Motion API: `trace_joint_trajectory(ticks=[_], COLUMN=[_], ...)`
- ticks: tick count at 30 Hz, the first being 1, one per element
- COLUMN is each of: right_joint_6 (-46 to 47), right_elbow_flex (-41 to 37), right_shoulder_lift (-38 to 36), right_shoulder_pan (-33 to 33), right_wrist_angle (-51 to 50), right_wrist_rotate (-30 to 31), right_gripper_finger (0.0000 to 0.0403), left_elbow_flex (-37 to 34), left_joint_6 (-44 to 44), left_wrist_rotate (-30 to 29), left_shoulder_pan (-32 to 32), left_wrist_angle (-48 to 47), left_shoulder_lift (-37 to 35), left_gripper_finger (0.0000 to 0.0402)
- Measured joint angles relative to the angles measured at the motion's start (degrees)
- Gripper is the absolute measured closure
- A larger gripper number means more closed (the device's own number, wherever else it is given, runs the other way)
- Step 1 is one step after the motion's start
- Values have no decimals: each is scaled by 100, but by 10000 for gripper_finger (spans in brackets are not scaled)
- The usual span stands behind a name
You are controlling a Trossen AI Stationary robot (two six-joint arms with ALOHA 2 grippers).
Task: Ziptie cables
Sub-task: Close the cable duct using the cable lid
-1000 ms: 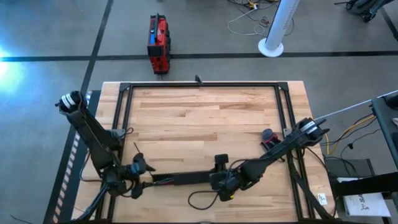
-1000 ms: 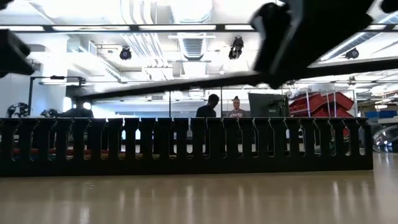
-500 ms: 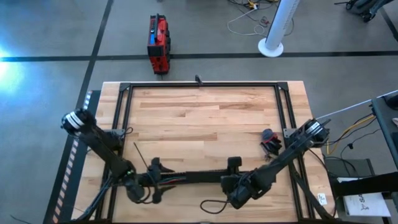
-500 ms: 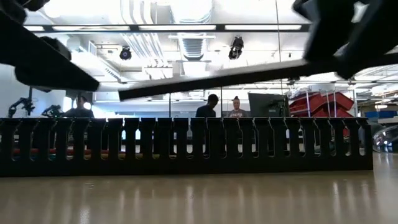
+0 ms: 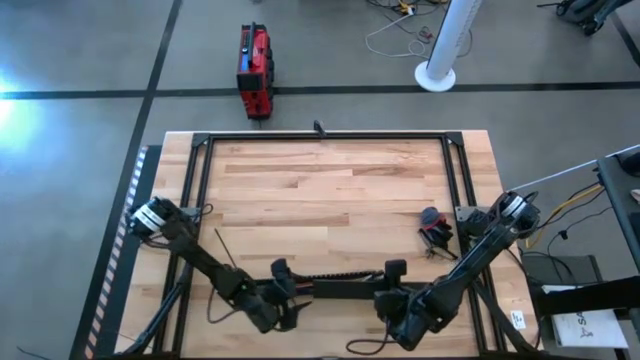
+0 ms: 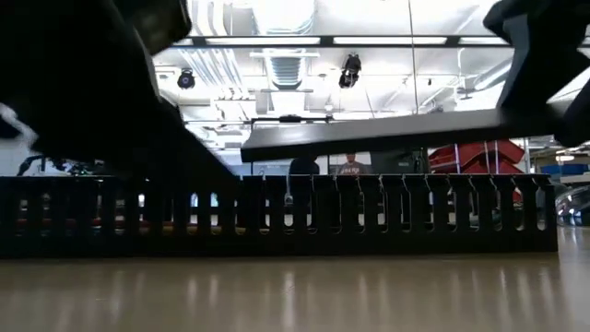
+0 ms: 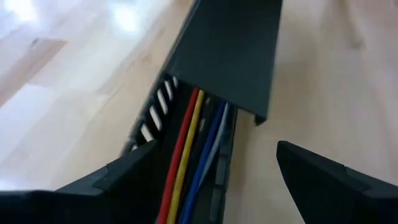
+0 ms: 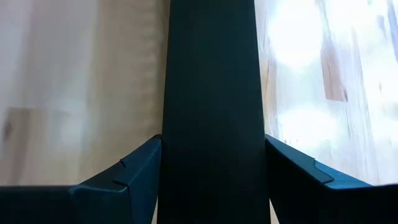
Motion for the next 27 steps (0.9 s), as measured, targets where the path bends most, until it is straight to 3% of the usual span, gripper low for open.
trace_joint_trajectory(ticks=[5,15,18,27], right_joint_6=[-105,-242,-223,-98], right_elbow_flex=[-260,-363,-464,-888], right_shoulder_lift=[-23,-275,-400,-485], right_shoulder_pan=[4,129,140,138], right_wrist_angle=[404,453,446,804], right_wrist_rotate=[-20,6,28,-3], right_gripper_finger=[184,184,184,184], left_elbow_flex=[538,1879,1933,1429], left_joint_6=[-9,176,44,-96], left_wrist_rotate=[5,75,201,413], left_shoulder_pan=[88,122,234,555], left_wrist_angle=[-597,-2911,-3281,-3022], left_shoulder_lift=[292,234,224,209], left_gripper_finger=[93,93,93,93])
